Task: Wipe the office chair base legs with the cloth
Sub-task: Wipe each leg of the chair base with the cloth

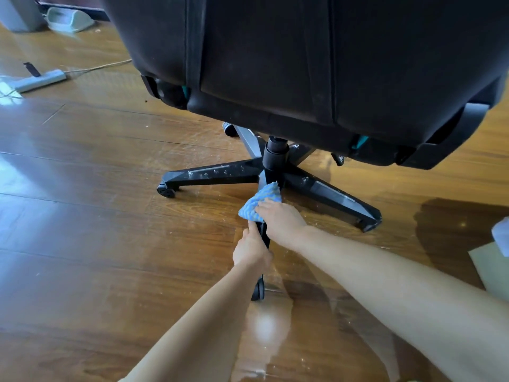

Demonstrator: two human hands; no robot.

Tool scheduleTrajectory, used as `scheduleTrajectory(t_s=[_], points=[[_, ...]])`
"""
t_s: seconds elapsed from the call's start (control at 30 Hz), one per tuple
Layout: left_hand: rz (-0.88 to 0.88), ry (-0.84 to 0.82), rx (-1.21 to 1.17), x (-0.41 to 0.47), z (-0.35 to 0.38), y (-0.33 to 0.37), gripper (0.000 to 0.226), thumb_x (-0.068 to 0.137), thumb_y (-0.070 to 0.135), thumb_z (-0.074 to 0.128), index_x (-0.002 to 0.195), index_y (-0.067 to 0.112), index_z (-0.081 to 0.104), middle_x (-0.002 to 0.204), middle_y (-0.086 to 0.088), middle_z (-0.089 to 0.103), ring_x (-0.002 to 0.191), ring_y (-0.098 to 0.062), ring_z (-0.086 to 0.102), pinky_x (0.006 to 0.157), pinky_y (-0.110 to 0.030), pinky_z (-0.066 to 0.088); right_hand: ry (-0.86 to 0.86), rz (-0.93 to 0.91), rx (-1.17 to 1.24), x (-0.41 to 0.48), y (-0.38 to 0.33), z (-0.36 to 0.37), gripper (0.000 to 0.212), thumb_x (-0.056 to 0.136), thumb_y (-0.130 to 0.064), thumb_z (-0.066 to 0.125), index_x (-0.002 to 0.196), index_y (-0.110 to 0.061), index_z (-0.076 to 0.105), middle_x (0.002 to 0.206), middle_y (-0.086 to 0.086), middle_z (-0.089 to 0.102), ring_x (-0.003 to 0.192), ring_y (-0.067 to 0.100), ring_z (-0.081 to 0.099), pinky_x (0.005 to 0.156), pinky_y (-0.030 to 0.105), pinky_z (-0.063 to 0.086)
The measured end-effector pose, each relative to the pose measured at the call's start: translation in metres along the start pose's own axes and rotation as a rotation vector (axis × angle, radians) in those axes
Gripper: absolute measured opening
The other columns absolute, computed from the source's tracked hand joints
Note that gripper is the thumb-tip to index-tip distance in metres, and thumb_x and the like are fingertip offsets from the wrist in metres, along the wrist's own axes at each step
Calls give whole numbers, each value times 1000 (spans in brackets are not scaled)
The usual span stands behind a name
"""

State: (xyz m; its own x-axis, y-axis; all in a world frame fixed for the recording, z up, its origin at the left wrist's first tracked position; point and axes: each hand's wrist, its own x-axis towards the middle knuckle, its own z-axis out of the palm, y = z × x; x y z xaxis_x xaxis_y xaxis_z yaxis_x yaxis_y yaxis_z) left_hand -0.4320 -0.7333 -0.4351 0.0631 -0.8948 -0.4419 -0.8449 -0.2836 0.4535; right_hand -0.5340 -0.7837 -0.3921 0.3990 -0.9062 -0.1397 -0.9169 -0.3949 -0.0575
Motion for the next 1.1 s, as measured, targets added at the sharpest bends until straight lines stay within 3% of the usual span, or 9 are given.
scheduleTrajectory(t_s=[0.13, 0.27, 0.4, 0.53, 0.67, 0.8, 0.93, 1.1], points=[[-19, 10, -26, -7, -2, 6, 93, 92, 6, 63, 165, 22, 8, 149, -8, 47, 112, -33, 66, 76, -41, 56, -148, -43, -40, 17, 11, -51, 35, 87, -4, 54, 117, -16, 68, 115, 7, 68, 108, 31, 63, 85, 36, 53], [-23, 24, -24, -19, -4, 7, 99, 93, 7, 61, 169, 20, -2, 162, -7, 37, 116, -32, 66, 73, -37, 52, -105, 20, 28, 23, 29, -92, 40, 87, -2, 53, 115, -25, 70, 109, 4, 62, 99, 28, 61, 81, 37, 53], [-46, 50, 4, -21, -5, 6, 98, 94, 9, 63, 168, 19, 0, 160, -8, 39, 118, -32, 65, 73, -36, 51, -130, 71, 32, 19, 41, -109, 36, 82, 0, 52, 91, -28, 71, 95, 2, 64, 86, 24, 61, 67, 32, 47], [-83, 93, 22, -24, -6, -1, 88, 93, 8, 61, 165, 20, 12, 150, -8, 47, 117, -34, 64, 82, -41, 56, -207, 147, 13, 13, 54, -125, 25, 87, -7, 54, 86, -23, 72, 86, 2, 68, 75, 21, 64, 57, 27, 45], [-102, 117, 56, -19, -19, -20, 80, 93, 7, 62, 160, 21, 20, 141, -7, 52, 116, -33, 65, 86, -43, 56, -237, 195, -23, 12, 56, -125, 20, 89, -14, 56, 92, -15, 75, 91, 7, 70, 84, 27, 68, 62, 28, 48], [-125, 167, 187, -12, -45, -52, 64, 95, 12, 63, 151, 22, 32, 135, -6, 57, 119, -32, 62, 99, -48, 49, -295, 238, -51, 16, 46, -122, 14, 87, -12, 55, 76, -13, 63, 77, 7, 60, 65, 22, 57, 57, 28, 42], [-146, 255, 317, -3, -71, -87, 55, 93, 4, 57, 141, 25, 39, 131, -6, 57, 123, -32, 53, 100, -48, 43, -332, 263, -100, 18, 37, -114, 16, 89, -13, 55, 74, -12, 58, 76, 6, 56, 65, 21, 53, 61, 30, 43], [-269, 396, 461, 8, -94, -100, 50, 95, 6, 54, 142, 22, 46, 138, -10, 49, 132, -32, 43, 102, -47, 43, -321, 234, -69, 24, 37, -115, 23, 91, -9, 50, 68, -15, 49, 69, 3, 48, 56, 18, 43, 51, 28, 35]])
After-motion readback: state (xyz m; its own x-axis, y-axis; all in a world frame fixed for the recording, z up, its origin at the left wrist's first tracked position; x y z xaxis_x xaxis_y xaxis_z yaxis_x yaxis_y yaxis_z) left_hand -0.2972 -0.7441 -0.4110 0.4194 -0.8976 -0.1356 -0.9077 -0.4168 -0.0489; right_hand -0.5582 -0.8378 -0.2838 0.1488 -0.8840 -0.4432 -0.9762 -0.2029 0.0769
